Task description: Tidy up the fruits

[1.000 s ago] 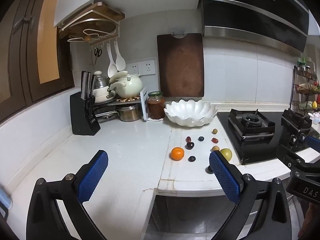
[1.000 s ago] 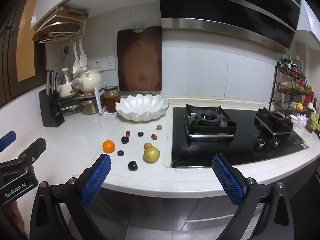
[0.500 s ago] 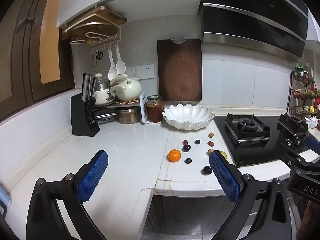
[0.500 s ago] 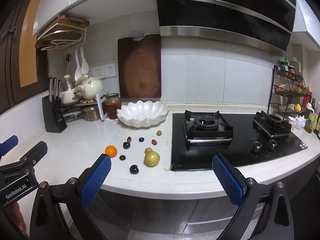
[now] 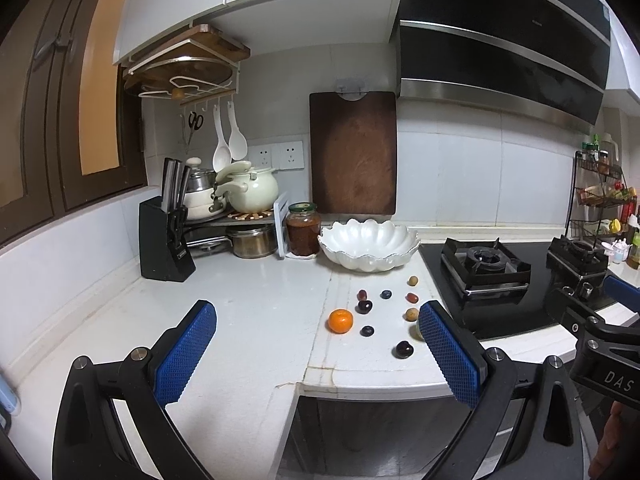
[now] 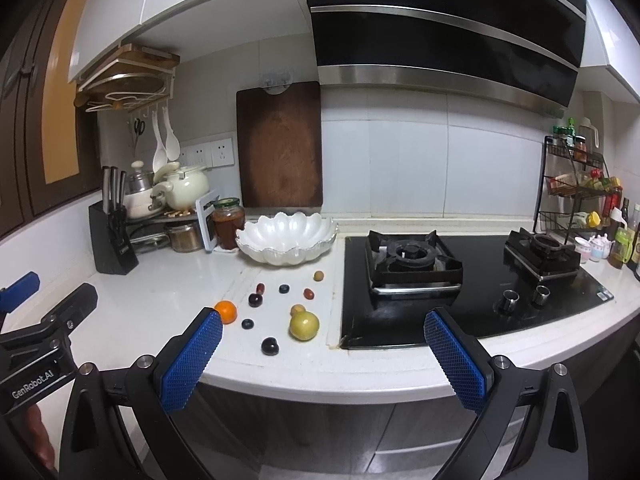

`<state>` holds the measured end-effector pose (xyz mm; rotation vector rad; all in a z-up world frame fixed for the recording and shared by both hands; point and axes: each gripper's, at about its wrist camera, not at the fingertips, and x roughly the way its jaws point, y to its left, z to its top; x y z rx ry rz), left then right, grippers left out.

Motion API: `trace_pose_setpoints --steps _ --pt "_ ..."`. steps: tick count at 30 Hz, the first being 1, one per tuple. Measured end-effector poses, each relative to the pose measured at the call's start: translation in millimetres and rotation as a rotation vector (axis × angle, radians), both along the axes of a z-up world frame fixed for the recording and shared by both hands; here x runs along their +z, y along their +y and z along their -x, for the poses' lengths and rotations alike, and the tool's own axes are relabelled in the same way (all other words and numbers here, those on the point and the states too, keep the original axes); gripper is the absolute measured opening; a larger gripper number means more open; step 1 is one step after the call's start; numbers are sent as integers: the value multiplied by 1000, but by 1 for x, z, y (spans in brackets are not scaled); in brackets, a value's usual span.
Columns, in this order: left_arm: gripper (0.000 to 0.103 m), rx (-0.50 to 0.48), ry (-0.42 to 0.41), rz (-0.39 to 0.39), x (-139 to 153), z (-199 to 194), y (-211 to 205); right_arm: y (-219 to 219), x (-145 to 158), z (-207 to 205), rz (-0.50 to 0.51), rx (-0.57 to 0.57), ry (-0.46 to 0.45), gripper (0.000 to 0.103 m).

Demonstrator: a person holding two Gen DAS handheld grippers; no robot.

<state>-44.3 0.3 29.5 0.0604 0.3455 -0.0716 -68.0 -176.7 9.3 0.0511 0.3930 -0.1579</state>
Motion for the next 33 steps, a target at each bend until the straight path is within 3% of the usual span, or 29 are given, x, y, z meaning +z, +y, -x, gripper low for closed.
trace_pose_setpoints --steps 33 --pt "103 -19 9 12 4 4 4 1 9 4 1 0 -23 102"
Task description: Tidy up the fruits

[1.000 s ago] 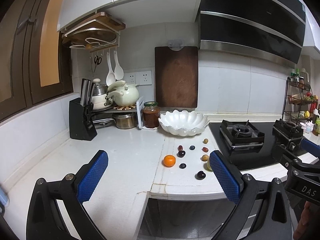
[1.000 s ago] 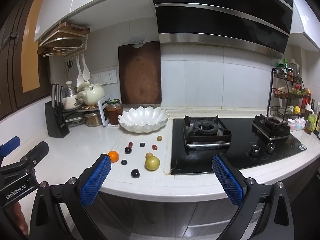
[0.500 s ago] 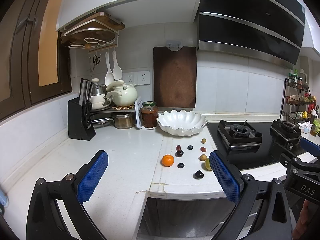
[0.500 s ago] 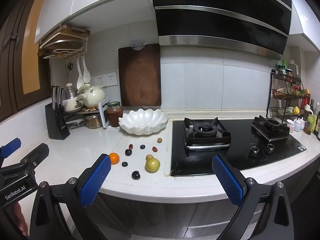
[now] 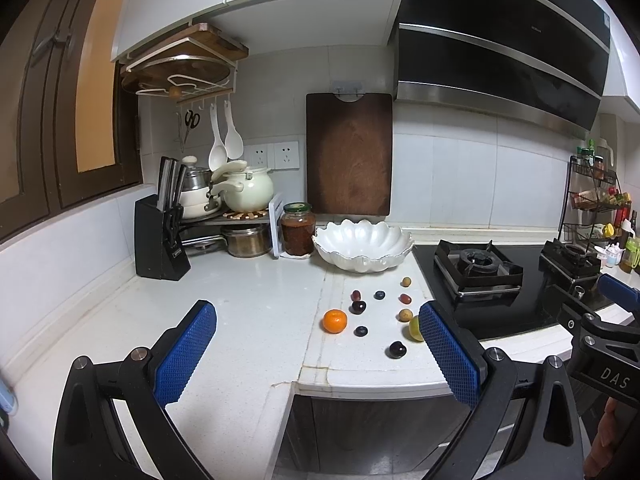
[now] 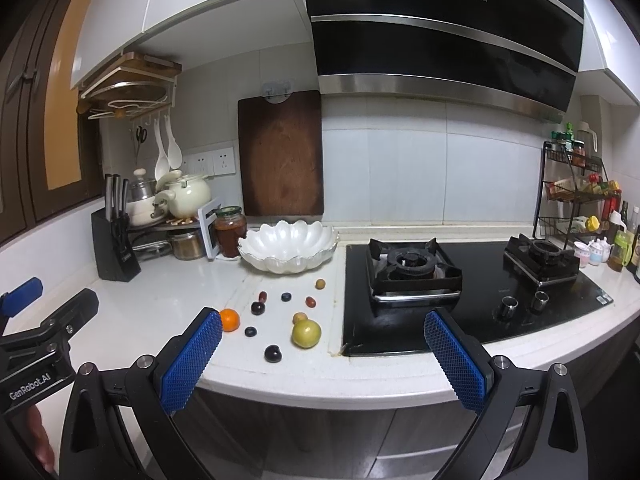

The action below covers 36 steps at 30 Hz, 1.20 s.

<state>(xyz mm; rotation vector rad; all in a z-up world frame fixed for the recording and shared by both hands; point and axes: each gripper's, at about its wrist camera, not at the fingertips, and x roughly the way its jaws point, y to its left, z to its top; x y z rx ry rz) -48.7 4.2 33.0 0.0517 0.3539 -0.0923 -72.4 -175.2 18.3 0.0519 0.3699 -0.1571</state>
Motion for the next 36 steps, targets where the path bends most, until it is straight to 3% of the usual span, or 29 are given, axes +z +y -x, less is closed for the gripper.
trace_pose_setpoints --steps 23,36 --pt "103 -2 41 -6 -6 -10 -8 -7 -8 -8 -7 8 39 102" --pt "102 17 115 -1 -27 -47 -10 -12 -28 -46 -20 30 103 102"
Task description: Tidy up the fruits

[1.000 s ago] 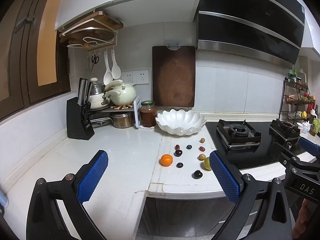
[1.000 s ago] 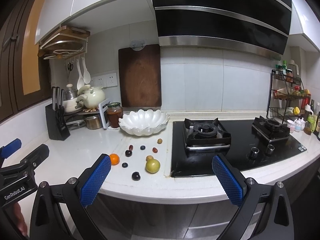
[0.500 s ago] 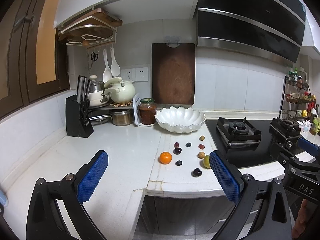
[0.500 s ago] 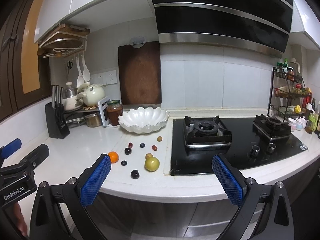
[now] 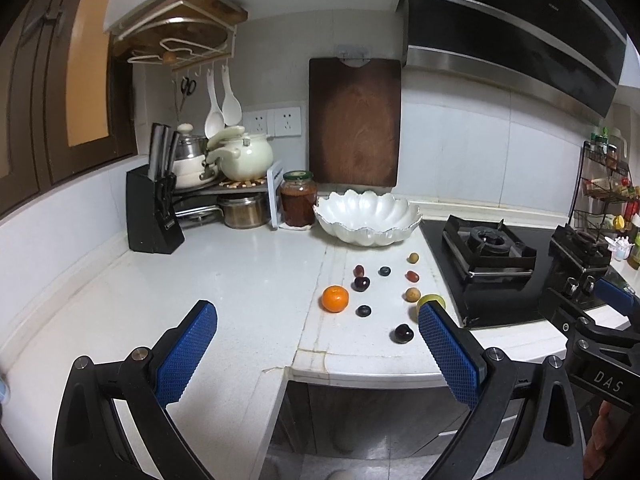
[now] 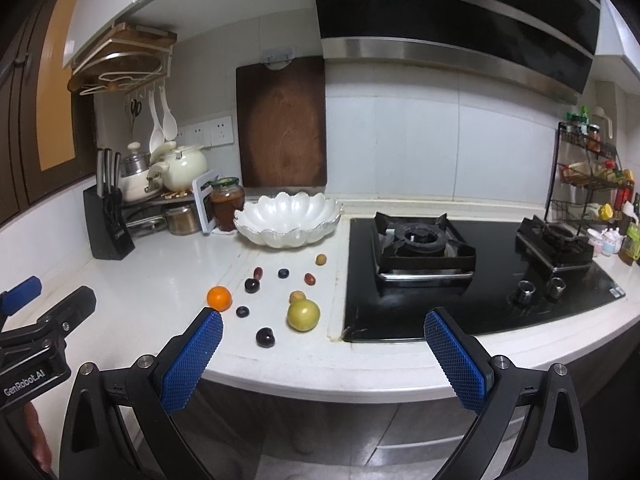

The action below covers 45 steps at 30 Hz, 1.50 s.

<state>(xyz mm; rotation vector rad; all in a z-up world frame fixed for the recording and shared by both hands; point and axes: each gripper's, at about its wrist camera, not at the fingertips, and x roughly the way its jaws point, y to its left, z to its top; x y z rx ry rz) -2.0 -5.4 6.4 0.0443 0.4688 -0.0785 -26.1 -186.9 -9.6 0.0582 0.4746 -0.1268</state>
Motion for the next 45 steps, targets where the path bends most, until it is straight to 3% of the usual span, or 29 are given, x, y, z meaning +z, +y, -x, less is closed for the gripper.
trace_pose_setpoints --steps 12,28,45 --pt "96 -18 37 -32 -15 -70 0 1 -21 -71 -37 16 66 102" --pt "83 -99 237 -45 -73 -178 -12 -9 -78 -161 -134 -16 251 90" --pt "72 -150 424 -20 -135 -236 -19 -11 -135 -210 -193 -22 421 77"
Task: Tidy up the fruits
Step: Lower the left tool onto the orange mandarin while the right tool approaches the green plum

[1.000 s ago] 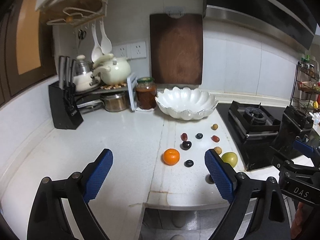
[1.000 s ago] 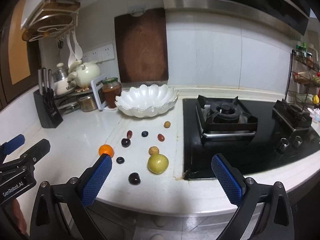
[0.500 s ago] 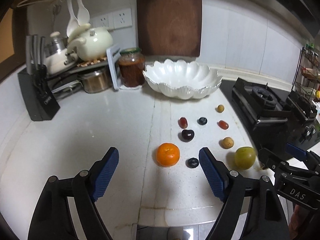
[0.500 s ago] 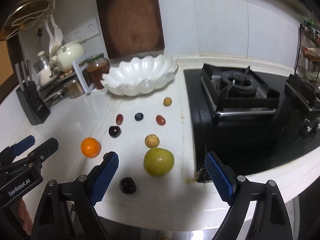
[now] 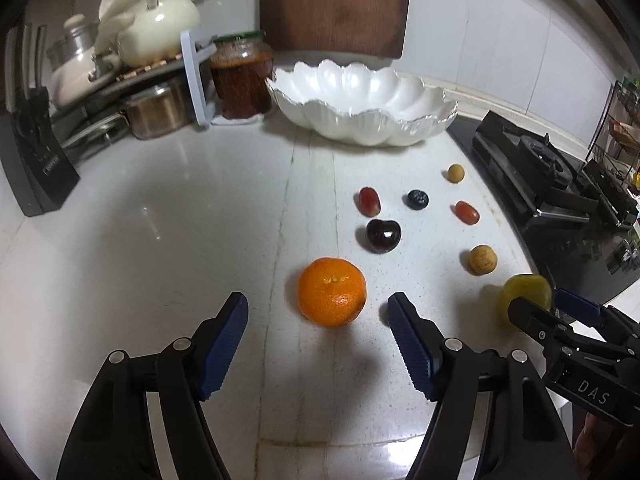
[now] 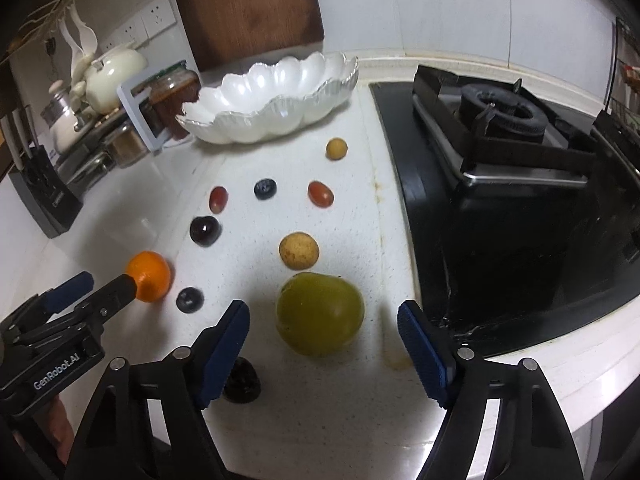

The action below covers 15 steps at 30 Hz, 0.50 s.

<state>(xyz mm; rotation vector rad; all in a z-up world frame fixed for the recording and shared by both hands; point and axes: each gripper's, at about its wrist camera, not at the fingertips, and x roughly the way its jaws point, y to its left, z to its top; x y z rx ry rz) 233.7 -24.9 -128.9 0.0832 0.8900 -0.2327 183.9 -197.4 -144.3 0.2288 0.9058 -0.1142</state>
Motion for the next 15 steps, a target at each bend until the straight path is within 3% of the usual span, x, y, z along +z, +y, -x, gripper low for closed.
trace_pose_setpoints --steps 8,15 --pt "64 -25 42 3 -16 -14 -7 -2 -12 -9 -13 3 43 71" --pt "49 -38 60 0 -22 -23 -13 -3 -18 -14 -19 13 63 61"
